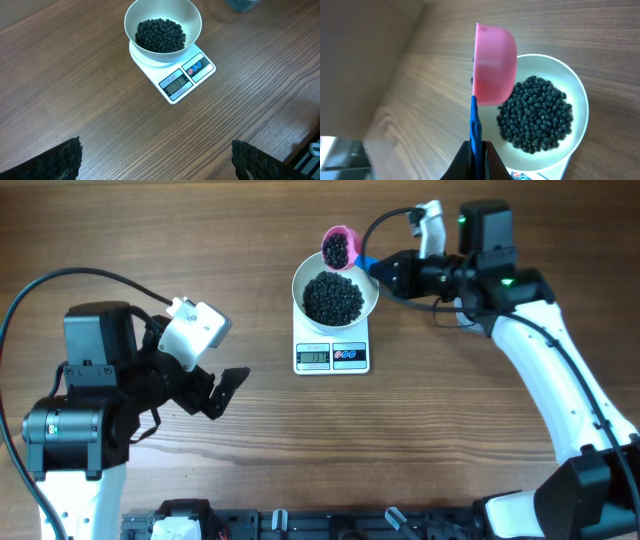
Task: Scoop item into bowl and weigh 150g on scale
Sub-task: 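Carry the filled scoop left over the white bowl on the scale, then tilt the scoop gradually to trickle beans into the white bowl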
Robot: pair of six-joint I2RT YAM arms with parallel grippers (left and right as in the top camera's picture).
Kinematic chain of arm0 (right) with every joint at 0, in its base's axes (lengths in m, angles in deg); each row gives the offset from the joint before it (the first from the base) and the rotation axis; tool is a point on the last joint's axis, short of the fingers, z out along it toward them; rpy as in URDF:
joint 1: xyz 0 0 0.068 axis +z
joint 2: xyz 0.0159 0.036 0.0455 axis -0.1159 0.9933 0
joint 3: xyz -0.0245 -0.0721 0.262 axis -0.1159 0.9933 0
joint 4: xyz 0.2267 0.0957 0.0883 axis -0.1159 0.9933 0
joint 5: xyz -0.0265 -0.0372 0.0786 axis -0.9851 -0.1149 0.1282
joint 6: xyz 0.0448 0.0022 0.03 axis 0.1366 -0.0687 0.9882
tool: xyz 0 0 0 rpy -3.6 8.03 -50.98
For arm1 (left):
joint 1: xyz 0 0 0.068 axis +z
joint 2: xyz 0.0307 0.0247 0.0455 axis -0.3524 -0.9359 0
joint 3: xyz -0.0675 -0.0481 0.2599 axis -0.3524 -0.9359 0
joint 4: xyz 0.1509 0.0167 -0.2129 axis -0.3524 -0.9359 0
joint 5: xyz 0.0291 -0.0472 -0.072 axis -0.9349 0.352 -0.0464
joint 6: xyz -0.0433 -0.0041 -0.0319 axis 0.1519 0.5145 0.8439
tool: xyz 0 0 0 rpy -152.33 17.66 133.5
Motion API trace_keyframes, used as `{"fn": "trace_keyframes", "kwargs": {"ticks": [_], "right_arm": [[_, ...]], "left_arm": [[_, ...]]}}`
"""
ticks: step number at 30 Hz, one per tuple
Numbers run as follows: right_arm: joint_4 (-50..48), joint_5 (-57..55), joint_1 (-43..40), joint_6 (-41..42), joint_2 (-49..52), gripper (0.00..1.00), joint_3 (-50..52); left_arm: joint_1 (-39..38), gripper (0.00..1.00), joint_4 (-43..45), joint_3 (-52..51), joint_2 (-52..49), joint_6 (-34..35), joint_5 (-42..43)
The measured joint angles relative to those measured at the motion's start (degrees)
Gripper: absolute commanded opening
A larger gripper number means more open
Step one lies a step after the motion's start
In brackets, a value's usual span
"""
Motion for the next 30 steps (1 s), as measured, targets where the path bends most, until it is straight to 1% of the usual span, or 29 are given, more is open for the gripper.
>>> {"fn": "trace_keyframes", "kwargs": {"ticks": [3,7,9,18,22,30], "right_arm": [[-0.1,-5.9,3.1,-1.0,-0.4,0.04,0.0],[1.8,-14.7,7.0,-4.3,-1.4,0.04,0.0],[1.8,-16.4,7.5,-5.0,-1.9,0.04,0.0],[7.3,-22.4,7.8,-9.6,-3.3,0.04,0.0],[6.8,-24.1,8.1,-10.6,-3.3,0.04,0.0],[5.9,-24.1,8.1,-10.5,-3.4,0.04,0.0]], "left_arm": [[0.0,1.00,0.0,0.0,0.0,0.0,0.0],[0.0,1.00,0.0,0.0,0.0,0.0,0.0],[0.0,1.00,0.0,0.0,0.0,0.0,0.0],[0.0,1.00,0.0,0.0,0.0,0.0,0.0],[0.0,1.00,0.0,0.0,0.0,0.0,0.0],[0.0,1.00,0.0,0.0,0.0,0.0,0.0]]}}
